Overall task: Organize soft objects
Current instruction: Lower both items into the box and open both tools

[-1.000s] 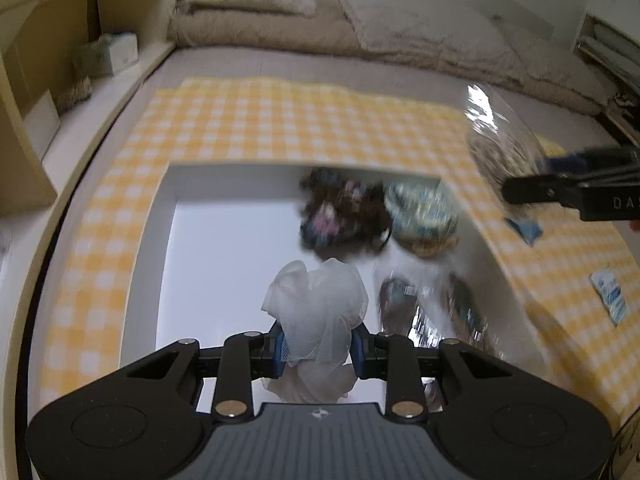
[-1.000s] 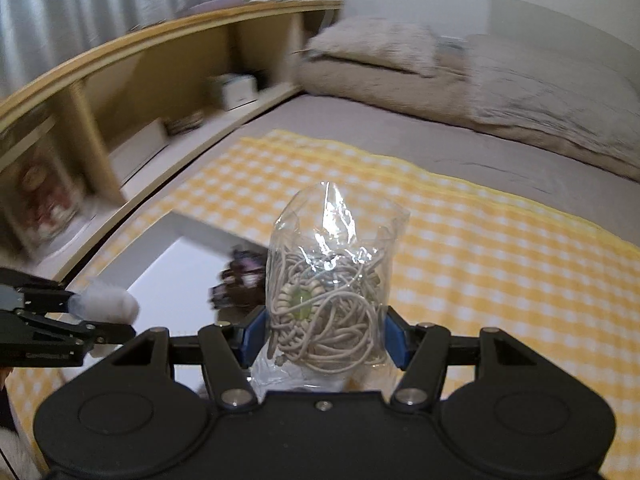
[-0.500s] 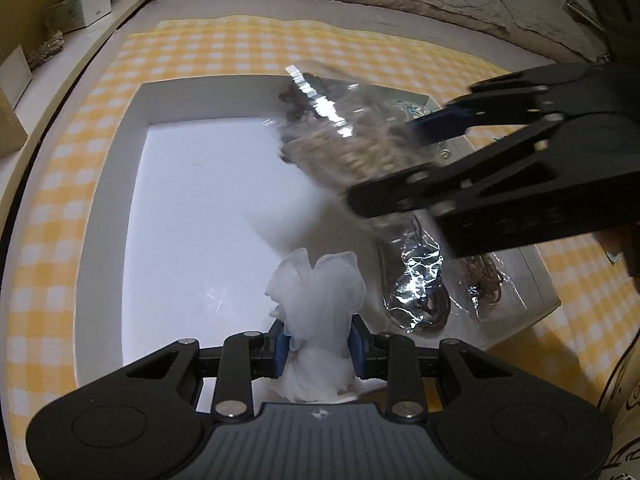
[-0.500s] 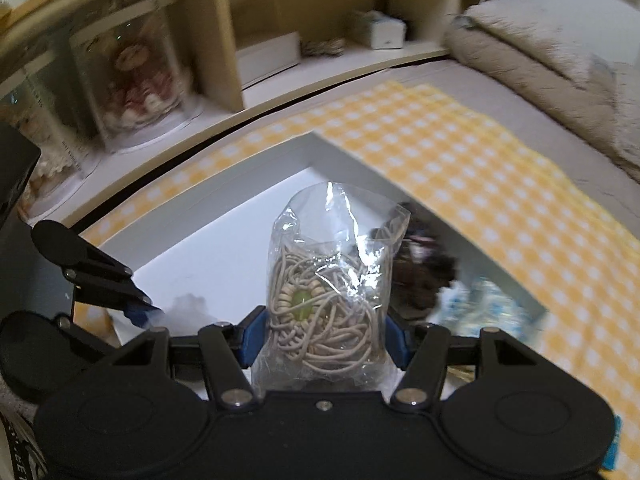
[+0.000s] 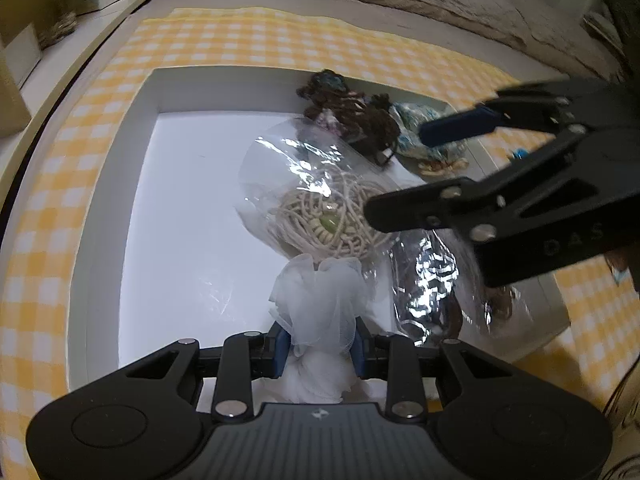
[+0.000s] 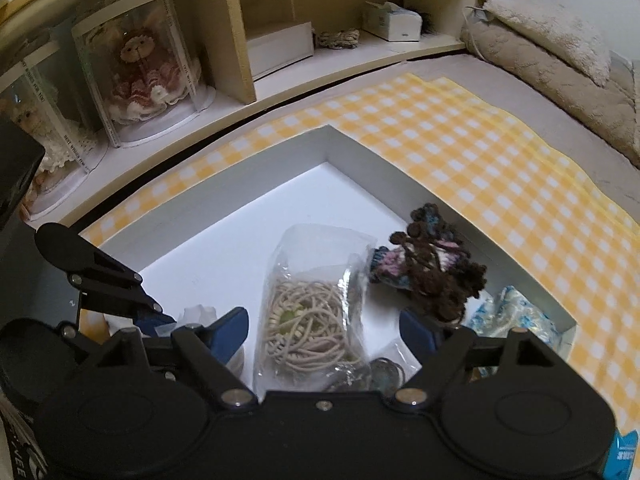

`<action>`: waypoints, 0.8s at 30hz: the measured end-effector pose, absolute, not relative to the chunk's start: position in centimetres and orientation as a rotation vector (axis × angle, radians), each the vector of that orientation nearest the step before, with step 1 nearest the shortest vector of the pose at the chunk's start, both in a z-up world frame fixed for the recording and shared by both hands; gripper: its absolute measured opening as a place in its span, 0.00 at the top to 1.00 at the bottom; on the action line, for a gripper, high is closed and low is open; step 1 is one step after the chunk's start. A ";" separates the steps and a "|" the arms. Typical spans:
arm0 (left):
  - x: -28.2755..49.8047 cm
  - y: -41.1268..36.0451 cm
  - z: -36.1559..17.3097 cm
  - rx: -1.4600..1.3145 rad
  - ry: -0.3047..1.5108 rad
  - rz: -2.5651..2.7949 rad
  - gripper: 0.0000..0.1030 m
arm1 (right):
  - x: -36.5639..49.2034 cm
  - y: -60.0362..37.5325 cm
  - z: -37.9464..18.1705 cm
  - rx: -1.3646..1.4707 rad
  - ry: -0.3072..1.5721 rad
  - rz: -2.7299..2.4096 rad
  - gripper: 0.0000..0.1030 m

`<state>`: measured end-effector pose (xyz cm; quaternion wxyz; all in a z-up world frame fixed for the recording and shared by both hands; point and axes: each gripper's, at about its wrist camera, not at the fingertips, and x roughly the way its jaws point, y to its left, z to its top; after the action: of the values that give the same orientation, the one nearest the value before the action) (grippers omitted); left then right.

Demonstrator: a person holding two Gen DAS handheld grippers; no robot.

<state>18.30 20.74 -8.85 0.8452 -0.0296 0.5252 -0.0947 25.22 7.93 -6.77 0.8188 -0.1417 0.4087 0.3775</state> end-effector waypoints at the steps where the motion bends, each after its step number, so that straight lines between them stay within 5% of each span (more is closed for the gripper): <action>1: 18.3 20.9 -8.8 -0.090 1.106 -0.193 0.68 | 25.3 7.7 -6.7 -0.298 0.873 0.799 0.19; 4: 18.4 21.1 -8.5 -0.143 1.096 -0.168 0.68 | 25.3 7.3 -6.4 -0.286 0.874 0.788 0.19; 8: 18.2 20.9 -8.0 -0.127 1.094 -0.155 0.43 | 25.1 6.9 -5.9 -0.276 0.866 0.791 0.19; 24: 16.7 19.9 -6.2 -0.025 1.080 -0.109 0.07 | 23.4 4.4 -4.0 -0.264 0.844 0.779 0.19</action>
<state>16.69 19.90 -6.17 0.8563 -0.0117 0.5137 -0.0519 23.39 4.38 -3.98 0.8314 -0.1246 0.3980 0.3673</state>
